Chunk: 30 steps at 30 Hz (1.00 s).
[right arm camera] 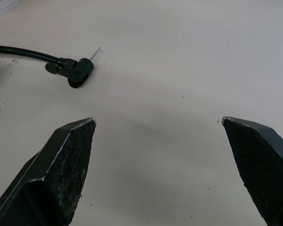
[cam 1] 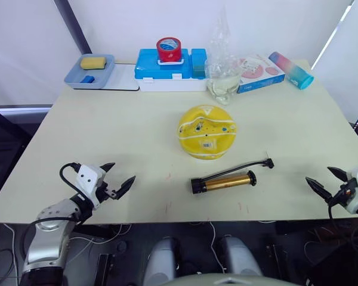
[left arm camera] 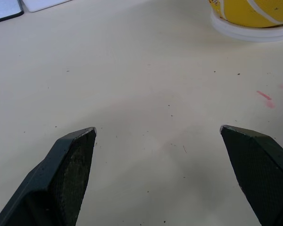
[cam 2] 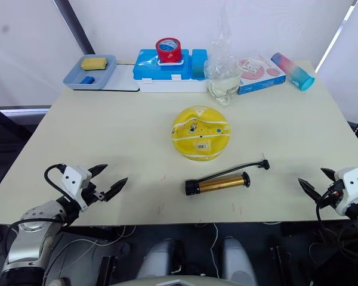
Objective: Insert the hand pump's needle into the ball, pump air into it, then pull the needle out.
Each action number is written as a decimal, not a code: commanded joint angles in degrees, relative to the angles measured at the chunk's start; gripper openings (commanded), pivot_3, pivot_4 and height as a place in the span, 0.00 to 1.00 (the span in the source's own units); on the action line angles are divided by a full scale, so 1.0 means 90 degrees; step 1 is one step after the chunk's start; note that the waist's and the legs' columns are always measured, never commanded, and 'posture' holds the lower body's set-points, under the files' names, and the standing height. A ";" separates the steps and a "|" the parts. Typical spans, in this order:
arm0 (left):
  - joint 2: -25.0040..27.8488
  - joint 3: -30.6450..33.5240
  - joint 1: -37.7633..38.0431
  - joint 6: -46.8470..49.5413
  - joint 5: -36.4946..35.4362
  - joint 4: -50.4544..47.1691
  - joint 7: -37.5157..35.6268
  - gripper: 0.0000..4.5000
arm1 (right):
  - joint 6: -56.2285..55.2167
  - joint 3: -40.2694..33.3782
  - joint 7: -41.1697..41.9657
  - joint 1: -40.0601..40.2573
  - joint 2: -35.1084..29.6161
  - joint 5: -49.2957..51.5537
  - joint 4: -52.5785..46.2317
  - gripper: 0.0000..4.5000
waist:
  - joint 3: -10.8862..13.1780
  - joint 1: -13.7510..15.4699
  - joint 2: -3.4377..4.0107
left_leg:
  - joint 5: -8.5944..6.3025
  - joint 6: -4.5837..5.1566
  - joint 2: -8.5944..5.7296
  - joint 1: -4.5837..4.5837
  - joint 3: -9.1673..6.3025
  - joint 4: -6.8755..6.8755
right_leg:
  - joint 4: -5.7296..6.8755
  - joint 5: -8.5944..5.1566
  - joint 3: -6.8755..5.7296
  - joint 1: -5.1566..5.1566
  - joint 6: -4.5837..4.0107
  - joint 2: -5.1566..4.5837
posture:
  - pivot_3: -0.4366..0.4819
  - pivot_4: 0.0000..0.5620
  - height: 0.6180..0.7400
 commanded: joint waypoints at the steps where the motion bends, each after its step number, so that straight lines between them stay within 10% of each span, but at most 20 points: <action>1: 0.0053 0.0045 -0.0041 -0.0165 0.0007 -0.0019 -0.0009 1.00 | -0.0378 -0.0214 0.0133 -0.0014 -0.0087 0.0058 0.0186 1.00 | 0.0000 0.0000 0.0000 | 0.0000 0.0000 0.0000 0.0000 0.0000 0.0000 | 0.0000 0.0000 0.0000 0.0000 0.0000 0.0000 | 0.48 0.27 1.00; 21: 0.0052 -0.0012 -0.0185 -0.0279 0.0015 0.0070 -0.0166 1.00 | -0.1188 -0.0212 0.0391 -0.0040 0.0005 0.0146 0.0764 1.00 | 0.0000 0.0006 0.0000 | 0.0000 0.0000 -0.0001 0.0002 -0.0006 0.0001 | -0.0006 0.0000 -0.0007 0.0011 0.0000 -0.0002 | 0.48 0.27 1.00; 30: 0.0305 0.0034 -0.0737 -0.0065 -0.0156 -0.0079 -0.0374 1.00 | -0.0708 -0.0140 0.0508 0.0347 0.0026 0.0474 -0.0666 1.00 | 0.0000 0.0032 0.0002 | 0.0001 -0.0002 -0.0070 0.0004 -0.0168 0.0001 | -0.0010 0.0000 0.0002 0.0037 0.0001 0.0001 | 0.48 0.27 1.00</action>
